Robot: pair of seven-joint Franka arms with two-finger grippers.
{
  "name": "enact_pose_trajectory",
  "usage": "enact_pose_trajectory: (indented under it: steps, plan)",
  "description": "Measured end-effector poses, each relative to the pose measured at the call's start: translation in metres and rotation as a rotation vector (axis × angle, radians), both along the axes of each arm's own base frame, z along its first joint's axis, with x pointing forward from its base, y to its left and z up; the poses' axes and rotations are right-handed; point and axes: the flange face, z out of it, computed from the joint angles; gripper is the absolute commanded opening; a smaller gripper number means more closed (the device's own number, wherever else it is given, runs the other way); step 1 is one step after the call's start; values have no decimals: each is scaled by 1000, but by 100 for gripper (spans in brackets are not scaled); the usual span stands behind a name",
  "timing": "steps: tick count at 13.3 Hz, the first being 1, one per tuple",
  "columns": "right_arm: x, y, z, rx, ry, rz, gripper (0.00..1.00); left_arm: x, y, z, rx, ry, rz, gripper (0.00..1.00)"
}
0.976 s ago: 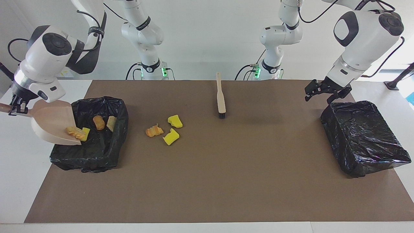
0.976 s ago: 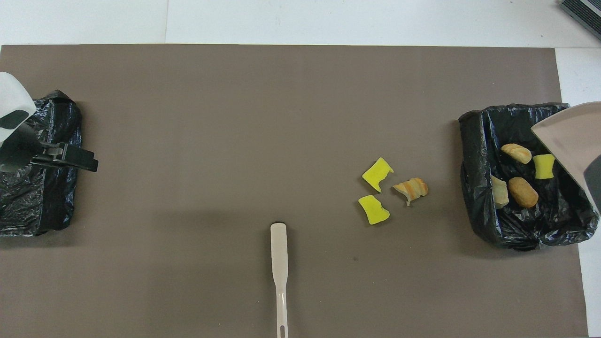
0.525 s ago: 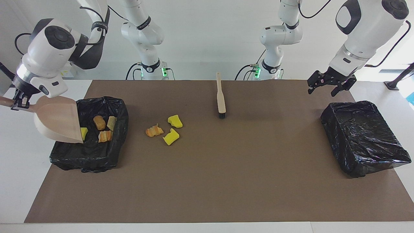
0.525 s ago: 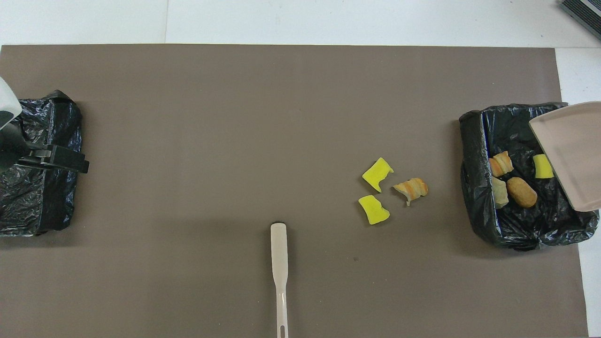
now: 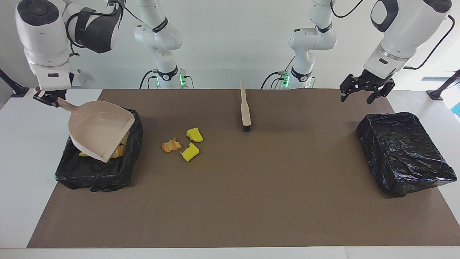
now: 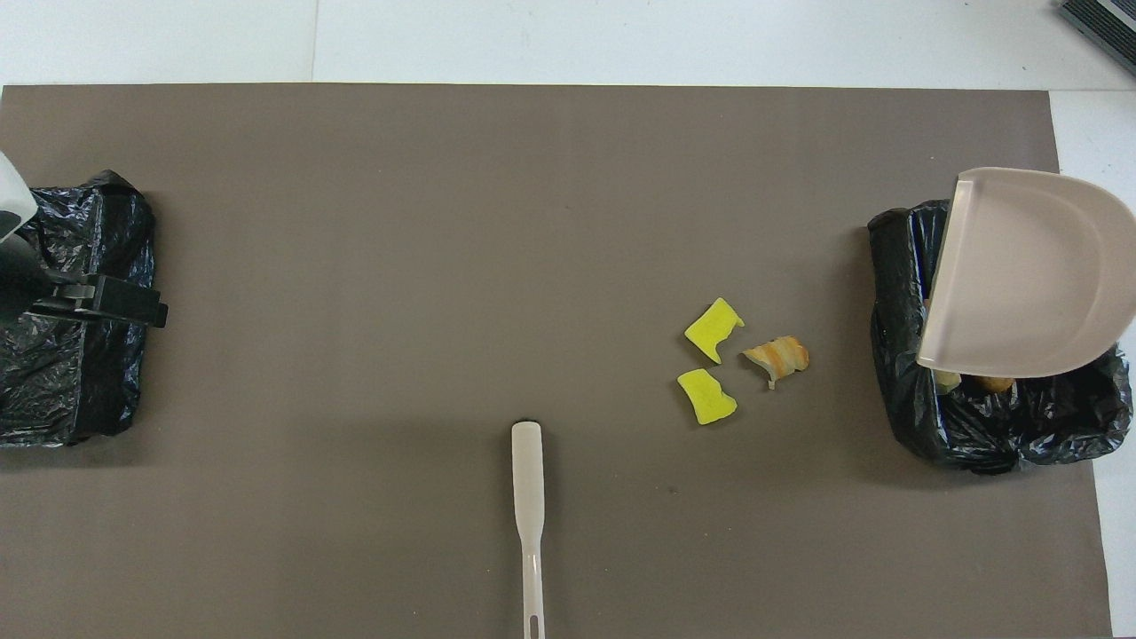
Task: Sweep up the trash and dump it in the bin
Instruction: 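Tip the dustpan into the bin with the right gripper while the left gripper withdraws, then bring the empty dustpan back to the table center with the right gripper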
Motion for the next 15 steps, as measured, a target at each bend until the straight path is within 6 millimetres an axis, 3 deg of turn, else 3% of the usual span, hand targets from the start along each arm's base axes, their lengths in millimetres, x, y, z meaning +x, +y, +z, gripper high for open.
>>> enact_pose_trajectory:
  steps: [4,7,12,15]
  plan:
    - [-5,126,-6,109,-123,-358,0,-1,-1,-1,7,4,-4,100]
    - [-9,206,-20,165,-182,-642,0,-2,-1,-3,12,9,-6,100]
    - [8,329,-93,224,-179,-1014,0,-3,5,0,12,4,6,100]
    - [31,379,-122,320,-174,-1165,0,-3,10,1,12,3,14,100]
